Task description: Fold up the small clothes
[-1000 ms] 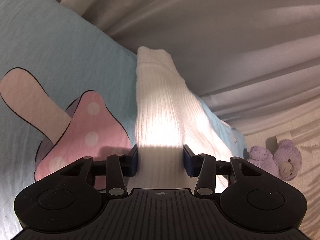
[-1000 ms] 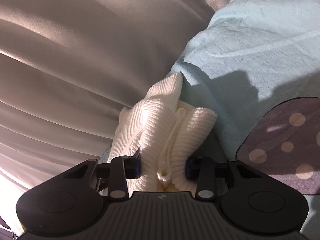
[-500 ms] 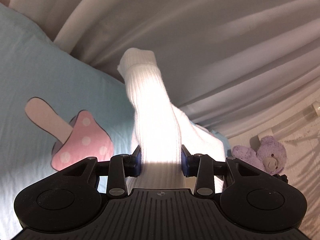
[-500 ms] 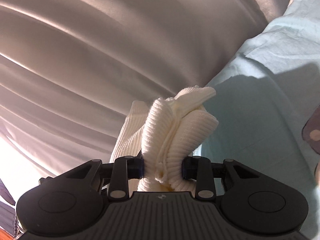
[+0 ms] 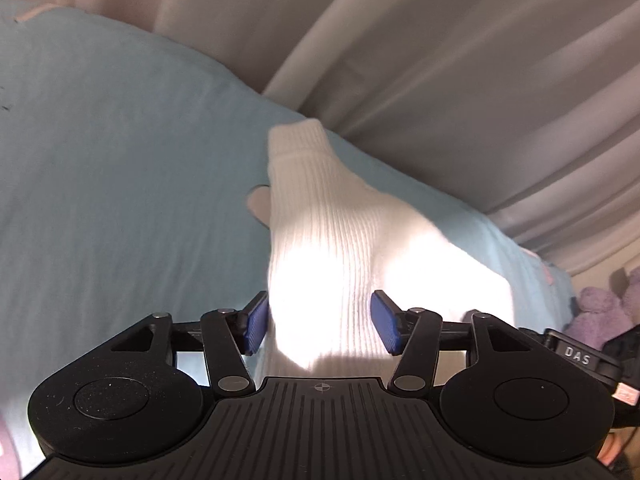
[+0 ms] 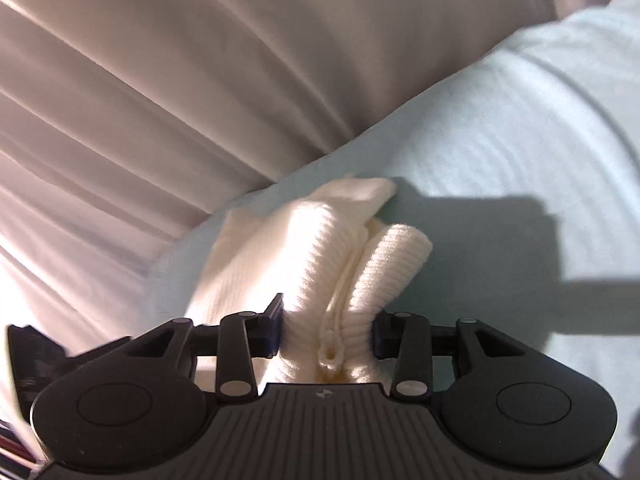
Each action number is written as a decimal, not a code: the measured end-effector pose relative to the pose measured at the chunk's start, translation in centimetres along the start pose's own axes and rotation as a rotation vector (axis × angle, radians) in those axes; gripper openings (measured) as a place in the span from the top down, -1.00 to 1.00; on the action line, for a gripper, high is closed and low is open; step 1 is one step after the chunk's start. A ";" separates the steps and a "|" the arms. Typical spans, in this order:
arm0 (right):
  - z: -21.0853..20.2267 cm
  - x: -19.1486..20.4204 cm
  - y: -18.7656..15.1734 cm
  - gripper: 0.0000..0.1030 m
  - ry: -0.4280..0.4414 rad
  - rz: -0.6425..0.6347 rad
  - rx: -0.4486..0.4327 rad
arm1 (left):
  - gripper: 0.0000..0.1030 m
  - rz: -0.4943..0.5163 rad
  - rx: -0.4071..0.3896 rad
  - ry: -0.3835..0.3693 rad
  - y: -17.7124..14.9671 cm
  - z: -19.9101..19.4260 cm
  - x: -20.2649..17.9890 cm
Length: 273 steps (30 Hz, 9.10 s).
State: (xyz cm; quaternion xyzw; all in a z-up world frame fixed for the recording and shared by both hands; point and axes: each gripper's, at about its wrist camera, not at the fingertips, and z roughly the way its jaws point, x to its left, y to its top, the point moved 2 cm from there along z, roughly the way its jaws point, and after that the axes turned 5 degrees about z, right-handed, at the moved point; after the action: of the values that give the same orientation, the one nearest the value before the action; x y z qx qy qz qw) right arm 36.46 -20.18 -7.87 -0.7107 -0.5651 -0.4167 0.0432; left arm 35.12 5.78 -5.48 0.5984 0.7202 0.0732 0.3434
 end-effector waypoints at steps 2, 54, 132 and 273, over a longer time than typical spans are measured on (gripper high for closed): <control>-1.1 0.6 -0.4 0.07 -0.161 -0.068 -0.086 | -0.31 0.046 -0.065 0.058 -0.6 -1.3 0.0; -1.6 5.8 -9.6 0.50 -0.217 -0.487 -0.192 | -0.76 0.178 -0.214 0.267 -9.6 -3.3 -2.3; -5.4 2.5 -14.8 0.89 -0.238 -0.144 -0.094 | 0.36 -0.200 -0.039 -0.006 -12.6 -4.5 0.6; -8.1 8.3 -13.4 -0.92 -0.569 -0.351 0.037 | -1.00 0.310 0.048 0.456 -12.2 -8.4 -7.3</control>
State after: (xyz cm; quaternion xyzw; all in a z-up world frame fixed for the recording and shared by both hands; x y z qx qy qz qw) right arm 20.99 -13.29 -2.77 -0.6897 -0.6756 -0.1924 -0.1758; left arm 20.62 -1.61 -2.49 0.6776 0.6802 0.2406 0.1425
